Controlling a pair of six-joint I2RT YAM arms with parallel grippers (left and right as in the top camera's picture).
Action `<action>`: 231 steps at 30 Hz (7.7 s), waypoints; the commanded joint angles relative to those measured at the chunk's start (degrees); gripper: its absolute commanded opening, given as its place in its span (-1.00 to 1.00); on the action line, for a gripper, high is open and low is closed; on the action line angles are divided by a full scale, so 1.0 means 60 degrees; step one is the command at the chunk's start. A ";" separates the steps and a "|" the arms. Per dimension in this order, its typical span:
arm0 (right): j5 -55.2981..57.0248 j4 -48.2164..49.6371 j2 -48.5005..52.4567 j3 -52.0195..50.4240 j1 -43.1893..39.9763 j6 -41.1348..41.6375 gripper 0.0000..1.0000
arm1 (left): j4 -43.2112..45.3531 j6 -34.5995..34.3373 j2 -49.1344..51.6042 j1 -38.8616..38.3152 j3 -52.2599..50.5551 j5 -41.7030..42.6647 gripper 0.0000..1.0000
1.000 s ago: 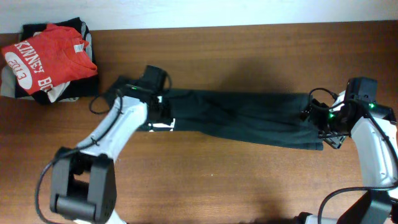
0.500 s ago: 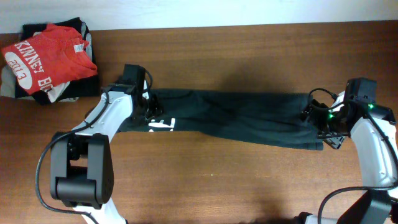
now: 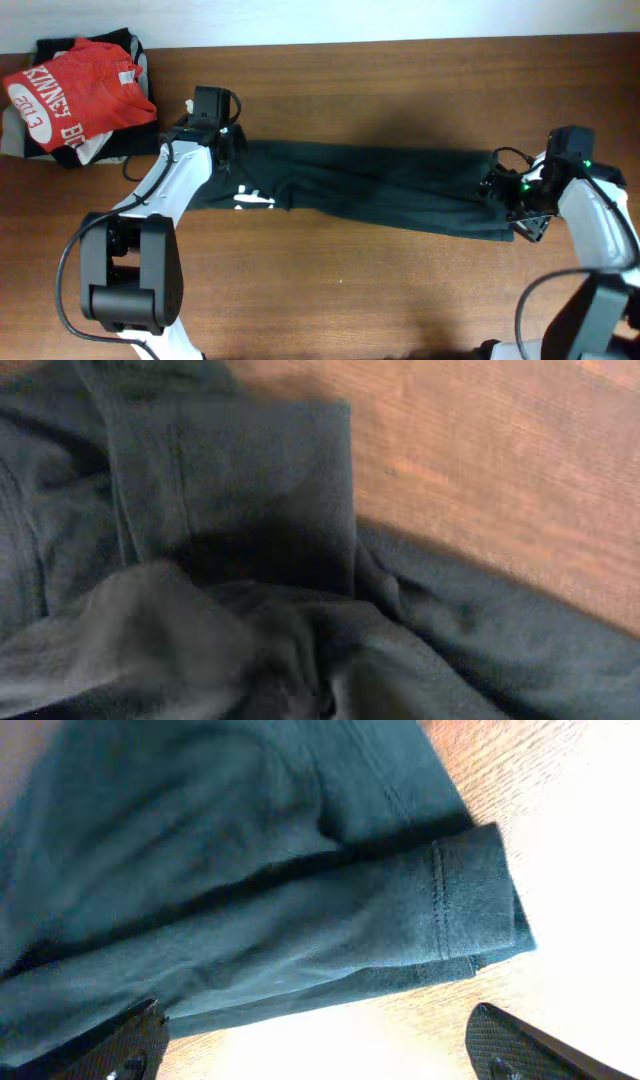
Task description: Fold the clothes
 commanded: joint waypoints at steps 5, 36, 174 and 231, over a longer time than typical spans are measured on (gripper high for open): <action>-0.0725 -0.0036 0.0907 -0.0076 0.0055 -0.1144 0.77 | -0.1293 0.0685 -0.0058 0.0131 0.0219 -0.1045 0.98; 0.1348 0.1647 0.2670 -0.0667 0.1847 0.1271 -0.92 | -0.4120 -0.0397 0.1406 0.1647 -0.0204 -0.0495 -0.99; 0.1166 -0.0678 0.2401 0.0018 0.2488 0.0073 -0.92 | -0.5453 0.0386 0.1362 0.4441 -0.0736 -0.0871 -0.99; 0.0430 -0.0976 0.1464 -0.1027 0.1417 -0.1555 -0.81 | -0.6459 0.0903 -0.1319 0.5570 0.0539 0.0441 -0.97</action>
